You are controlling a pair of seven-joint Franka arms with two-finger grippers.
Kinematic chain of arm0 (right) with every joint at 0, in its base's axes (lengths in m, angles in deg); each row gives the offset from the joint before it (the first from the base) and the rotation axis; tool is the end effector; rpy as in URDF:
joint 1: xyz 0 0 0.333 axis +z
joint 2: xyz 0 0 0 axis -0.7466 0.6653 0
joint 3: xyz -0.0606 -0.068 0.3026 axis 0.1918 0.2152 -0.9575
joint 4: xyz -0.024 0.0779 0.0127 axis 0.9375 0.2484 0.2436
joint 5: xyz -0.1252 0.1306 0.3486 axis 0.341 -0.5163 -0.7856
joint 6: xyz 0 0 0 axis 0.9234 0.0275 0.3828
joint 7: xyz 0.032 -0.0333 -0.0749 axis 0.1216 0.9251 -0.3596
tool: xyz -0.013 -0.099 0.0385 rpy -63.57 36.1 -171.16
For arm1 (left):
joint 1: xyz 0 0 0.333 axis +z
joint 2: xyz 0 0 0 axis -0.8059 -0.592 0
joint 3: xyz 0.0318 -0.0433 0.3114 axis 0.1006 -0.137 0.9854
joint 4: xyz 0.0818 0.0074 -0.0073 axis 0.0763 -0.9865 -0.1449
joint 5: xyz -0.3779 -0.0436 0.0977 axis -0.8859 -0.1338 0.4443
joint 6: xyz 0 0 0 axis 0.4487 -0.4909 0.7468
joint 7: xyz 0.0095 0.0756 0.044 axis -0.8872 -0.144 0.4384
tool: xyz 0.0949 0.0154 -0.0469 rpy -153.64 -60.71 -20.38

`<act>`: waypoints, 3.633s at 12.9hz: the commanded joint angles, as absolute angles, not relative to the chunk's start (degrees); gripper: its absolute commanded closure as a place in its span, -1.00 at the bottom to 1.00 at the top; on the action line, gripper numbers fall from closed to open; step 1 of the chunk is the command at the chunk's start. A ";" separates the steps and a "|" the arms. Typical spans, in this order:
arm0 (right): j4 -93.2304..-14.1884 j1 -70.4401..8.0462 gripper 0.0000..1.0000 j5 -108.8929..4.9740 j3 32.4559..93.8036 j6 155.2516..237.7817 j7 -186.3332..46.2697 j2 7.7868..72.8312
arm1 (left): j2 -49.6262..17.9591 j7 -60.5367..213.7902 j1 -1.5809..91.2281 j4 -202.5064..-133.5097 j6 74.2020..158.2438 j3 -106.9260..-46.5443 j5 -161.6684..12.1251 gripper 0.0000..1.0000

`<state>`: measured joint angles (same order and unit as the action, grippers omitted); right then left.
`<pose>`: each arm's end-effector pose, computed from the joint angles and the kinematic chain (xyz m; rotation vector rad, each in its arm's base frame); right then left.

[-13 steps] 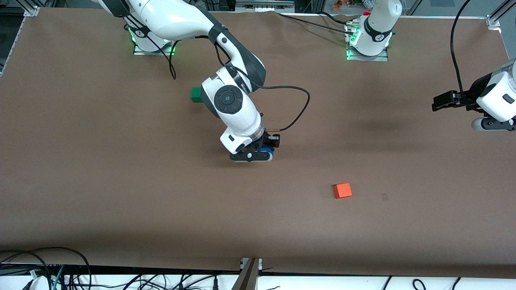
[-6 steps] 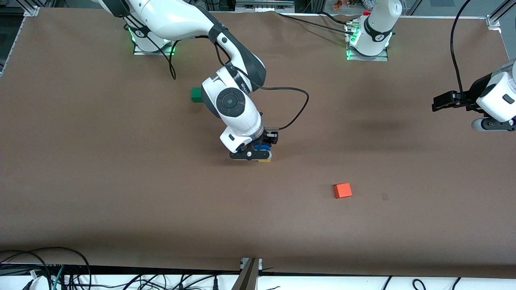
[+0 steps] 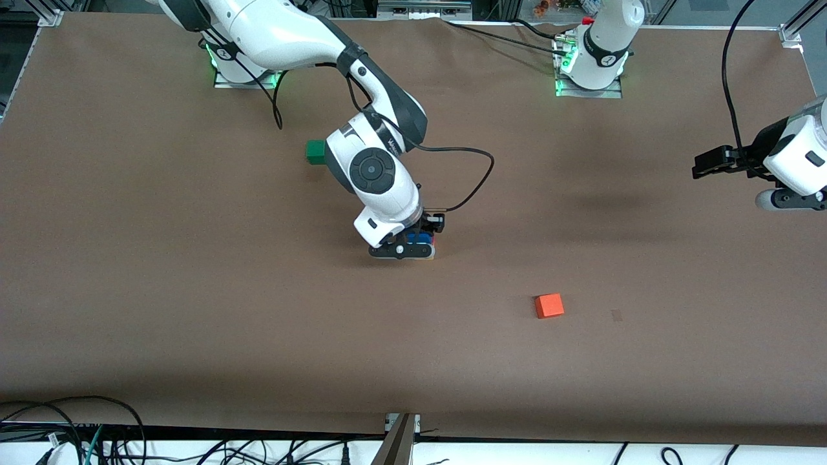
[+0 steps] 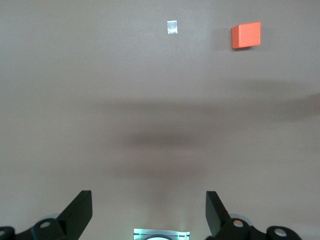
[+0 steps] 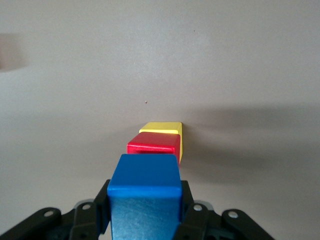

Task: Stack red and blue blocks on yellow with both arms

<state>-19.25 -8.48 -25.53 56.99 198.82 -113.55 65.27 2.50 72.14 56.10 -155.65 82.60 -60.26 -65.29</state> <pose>0.5843 0.5084 0.3095 -2.9515 0.0702 0.0683 0.5766 0.0084 0.5663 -3.1190 -0.0709 0.3054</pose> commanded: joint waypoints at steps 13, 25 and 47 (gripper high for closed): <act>-17.27 -8.57 0.85 -26.63 56.71 198.41 -113.03 66.68 | 1.79 70.97 56.16 -154.16 82.56 -60.34 -65.34 -1.00; -17.27 -7.78 -1.00 -26.19 56.80 200.78 -115.22 66.77 | 1.79 71.14 55.81 -154.16 82.56 -60.34 -65.34 -1.00; -21.55 -22.01 -0.98 -32.07 76.56 169.84 -104.95 40.51 | 1.70 71.93 55.10 -154.16 82.56 -60.43 -65.34 -1.00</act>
